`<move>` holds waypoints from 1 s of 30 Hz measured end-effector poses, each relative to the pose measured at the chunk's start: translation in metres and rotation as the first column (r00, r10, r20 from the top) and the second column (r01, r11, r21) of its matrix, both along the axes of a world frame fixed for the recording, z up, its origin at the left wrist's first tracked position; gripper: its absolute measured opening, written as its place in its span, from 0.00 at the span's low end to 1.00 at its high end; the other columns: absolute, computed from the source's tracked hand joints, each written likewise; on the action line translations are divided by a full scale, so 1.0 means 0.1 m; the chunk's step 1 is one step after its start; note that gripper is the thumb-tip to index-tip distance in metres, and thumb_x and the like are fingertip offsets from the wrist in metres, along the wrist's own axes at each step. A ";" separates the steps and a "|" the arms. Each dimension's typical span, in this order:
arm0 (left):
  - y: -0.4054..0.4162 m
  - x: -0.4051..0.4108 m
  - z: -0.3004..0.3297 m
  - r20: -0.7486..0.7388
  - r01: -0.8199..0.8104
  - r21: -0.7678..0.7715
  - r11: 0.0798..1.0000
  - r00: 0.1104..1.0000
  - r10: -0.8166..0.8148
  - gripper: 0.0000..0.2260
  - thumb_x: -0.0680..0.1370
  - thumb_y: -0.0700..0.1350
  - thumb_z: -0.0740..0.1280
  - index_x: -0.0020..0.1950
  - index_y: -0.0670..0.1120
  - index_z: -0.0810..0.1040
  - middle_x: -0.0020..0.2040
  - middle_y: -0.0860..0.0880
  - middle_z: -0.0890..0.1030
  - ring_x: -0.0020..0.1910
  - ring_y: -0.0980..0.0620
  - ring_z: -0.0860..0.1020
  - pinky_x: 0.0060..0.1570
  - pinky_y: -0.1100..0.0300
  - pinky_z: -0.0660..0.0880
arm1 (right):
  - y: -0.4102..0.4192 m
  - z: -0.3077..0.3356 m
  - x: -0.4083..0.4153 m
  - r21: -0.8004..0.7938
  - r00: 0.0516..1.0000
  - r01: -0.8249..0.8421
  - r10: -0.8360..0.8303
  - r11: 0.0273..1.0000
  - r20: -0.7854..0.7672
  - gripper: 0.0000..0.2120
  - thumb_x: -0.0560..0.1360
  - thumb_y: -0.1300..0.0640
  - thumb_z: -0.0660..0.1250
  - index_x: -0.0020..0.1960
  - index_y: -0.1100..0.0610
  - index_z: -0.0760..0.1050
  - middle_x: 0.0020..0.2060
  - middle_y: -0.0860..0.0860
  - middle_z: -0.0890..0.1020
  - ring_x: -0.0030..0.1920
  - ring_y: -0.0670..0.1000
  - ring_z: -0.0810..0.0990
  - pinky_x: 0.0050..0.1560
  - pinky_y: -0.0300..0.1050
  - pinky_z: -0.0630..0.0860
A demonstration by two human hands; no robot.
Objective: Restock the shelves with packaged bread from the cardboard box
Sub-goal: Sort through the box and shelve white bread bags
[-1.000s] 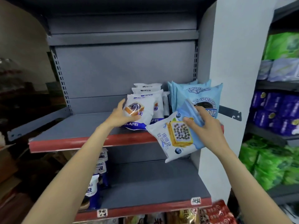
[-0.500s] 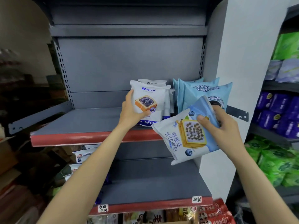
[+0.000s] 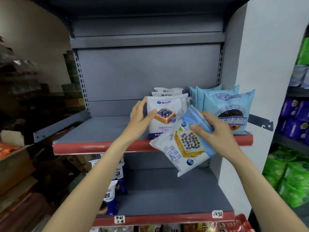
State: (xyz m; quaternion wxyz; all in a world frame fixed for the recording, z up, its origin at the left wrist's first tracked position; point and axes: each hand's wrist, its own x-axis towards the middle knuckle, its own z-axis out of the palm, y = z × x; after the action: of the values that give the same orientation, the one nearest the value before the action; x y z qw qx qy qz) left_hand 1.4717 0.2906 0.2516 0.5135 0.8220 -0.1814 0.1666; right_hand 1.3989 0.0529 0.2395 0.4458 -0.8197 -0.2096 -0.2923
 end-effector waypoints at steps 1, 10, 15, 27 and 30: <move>0.09 -0.14 0.02 0.009 0.106 0.053 0.993 0.994 -0.107 0.35 0.72 0.63 0.65 0.75 0.59 0.54 0.74 0.55 0.60 0.74 0.57 0.57 0.72 0.52 0.57 | 0.12 0.11 0.02 -0.049 0.999 -0.038 0.038 0.998 0.003 0.05 0.73 0.48 0.68 0.47 0.42 0.73 0.34 0.38 0.78 0.33 0.37 0.74 0.34 0.30 0.67; 1.15 -0.24 0.17 0.028 0.043 -0.092 0.995 0.999 -0.040 0.40 0.71 0.42 0.75 0.74 0.57 0.54 0.62 0.55 0.76 0.58 0.55 0.79 0.57 0.49 0.76 | 1.49 0.86 0.75 -0.267 0.985 -0.022 0.067 0.964 0.158 0.24 0.72 0.42 0.68 0.66 0.45 0.68 0.56 0.49 0.78 0.57 0.50 0.74 0.55 0.47 0.70; 1.57 0.24 0.33 0.070 -0.092 -0.294 0.951 0.991 0.118 0.32 0.73 0.39 0.72 0.70 0.54 0.58 0.61 0.54 0.75 0.58 0.56 0.77 0.61 0.51 0.73 | 1.95 0.71 1.10 0.022 0.989 0.023 -0.026 0.999 0.142 0.28 0.72 0.55 0.70 0.69 0.48 0.64 0.65 0.53 0.68 0.64 0.54 0.68 0.59 0.44 0.65; 1.59 1.71 0.19 -0.123 -0.087 -0.017 0.996 0.989 0.084 0.33 0.71 0.32 0.65 0.73 0.53 0.60 0.60 0.49 0.77 0.61 0.49 0.74 0.58 0.55 0.73 | 2.47 0.22 2.25 0.143 0.940 0.112 -0.058 0.983 -0.336 0.37 0.72 0.66 0.61 0.74 0.43 0.50 0.59 0.55 0.75 0.51 0.54 0.75 0.46 0.46 0.75; 1.56 1.96 0.09 -0.047 -0.140 0.207 0.968 0.987 0.153 0.37 0.69 0.36 0.70 0.74 0.52 0.59 0.60 0.49 0.77 0.61 0.48 0.75 0.61 0.50 0.72 | 2.42 0.10 2.48 0.005 0.910 0.214 -0.198 0.977 -0.363 0.38 0.73 0.65 0.62 0.75 0.44 0.48 0.62 0.57 0.69 0.58 0.57 0.72 0.50 0.48 0.72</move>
State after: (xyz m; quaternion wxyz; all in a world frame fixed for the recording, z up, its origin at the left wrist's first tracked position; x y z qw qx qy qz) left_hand 1.6679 0.4461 0.2607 0.4189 0.8860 -0.1199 0.1589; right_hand 1.6467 0.2953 0.2494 0.4616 -0.8667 -0.0300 -0.1869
